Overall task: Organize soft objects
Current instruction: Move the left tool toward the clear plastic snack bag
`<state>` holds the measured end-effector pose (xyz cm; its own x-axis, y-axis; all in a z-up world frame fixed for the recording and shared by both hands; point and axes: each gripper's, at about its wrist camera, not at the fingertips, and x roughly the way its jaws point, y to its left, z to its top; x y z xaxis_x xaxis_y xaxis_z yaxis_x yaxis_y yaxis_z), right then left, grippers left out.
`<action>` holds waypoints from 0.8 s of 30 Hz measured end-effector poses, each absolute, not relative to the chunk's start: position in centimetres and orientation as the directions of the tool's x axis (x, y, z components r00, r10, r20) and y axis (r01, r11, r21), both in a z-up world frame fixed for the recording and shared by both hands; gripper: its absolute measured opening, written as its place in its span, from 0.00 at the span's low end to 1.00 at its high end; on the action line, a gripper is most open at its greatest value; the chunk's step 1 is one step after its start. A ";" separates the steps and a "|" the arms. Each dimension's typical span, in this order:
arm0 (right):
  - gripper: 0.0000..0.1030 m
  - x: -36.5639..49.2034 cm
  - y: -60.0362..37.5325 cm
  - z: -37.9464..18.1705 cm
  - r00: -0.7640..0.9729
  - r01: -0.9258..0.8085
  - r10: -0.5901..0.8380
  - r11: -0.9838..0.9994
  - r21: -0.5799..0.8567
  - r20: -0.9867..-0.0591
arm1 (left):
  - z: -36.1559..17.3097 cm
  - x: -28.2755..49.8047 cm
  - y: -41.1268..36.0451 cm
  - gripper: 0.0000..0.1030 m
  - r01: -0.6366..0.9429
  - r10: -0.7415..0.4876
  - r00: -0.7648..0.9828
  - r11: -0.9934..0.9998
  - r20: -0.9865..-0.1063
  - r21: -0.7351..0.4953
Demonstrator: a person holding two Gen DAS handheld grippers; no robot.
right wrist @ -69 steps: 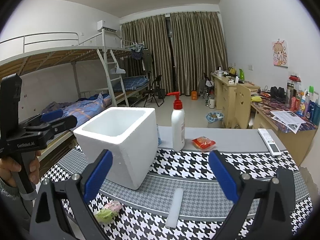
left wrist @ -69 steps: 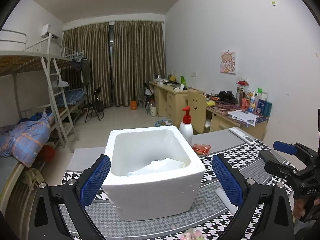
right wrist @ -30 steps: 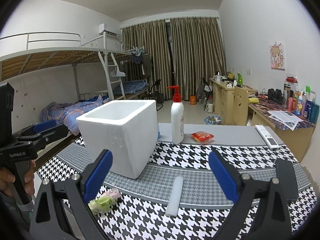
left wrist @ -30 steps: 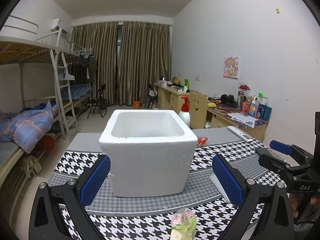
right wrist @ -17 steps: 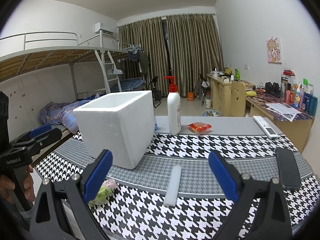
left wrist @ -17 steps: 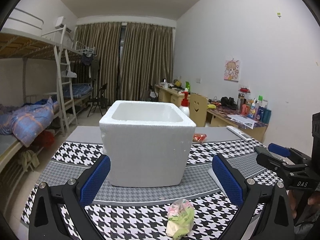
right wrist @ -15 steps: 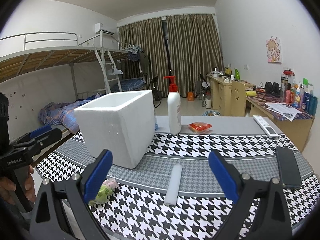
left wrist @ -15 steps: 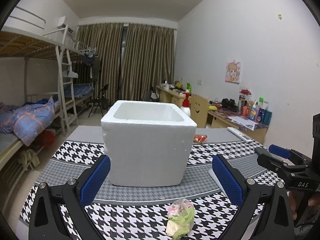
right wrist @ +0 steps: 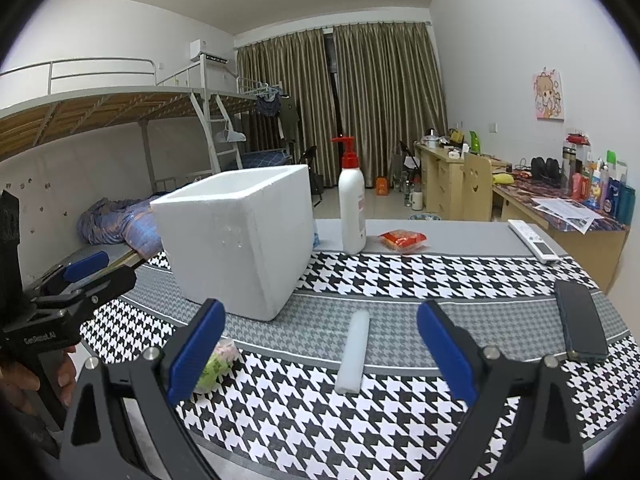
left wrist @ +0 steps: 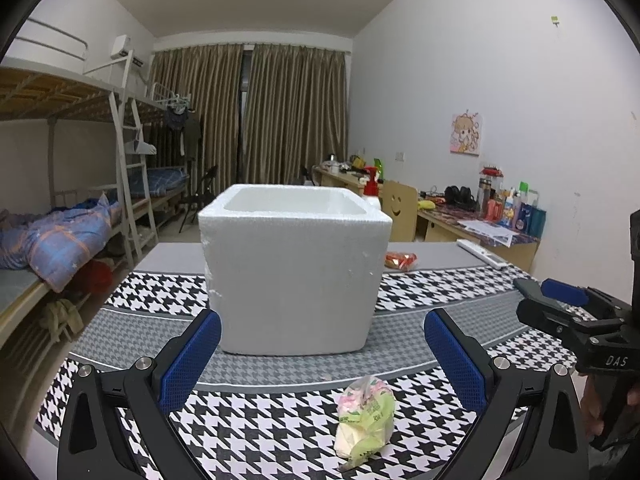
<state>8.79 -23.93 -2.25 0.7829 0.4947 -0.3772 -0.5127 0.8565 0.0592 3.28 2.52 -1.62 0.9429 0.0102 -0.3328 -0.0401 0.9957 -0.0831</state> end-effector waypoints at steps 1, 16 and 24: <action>0.96 8.9 -24.0 -2.3 0.783 -0.511 0.493 0.858 0.061 -0.378 | -1.7 3.3 2.5 0.99 -0.038 0.008 0.943 0.996 -0.334 -0.086; 0.96 10.3 -24.2 -4.7 0.766 -0.468 0.442 0.881 0.066 -0.467 | -4.5 5.2 1.7 0.99 0.008 -0.042 0.892 0.997 -0.450 -0.077; 0.96 11.1 -24.0 -6.0 0.742 -0.465 0.430 0.883 0.067 -0.515 | -5.9 6.5 1.1 0.99 0.013 -0.045 0.848 0.998 -0.528 -0.065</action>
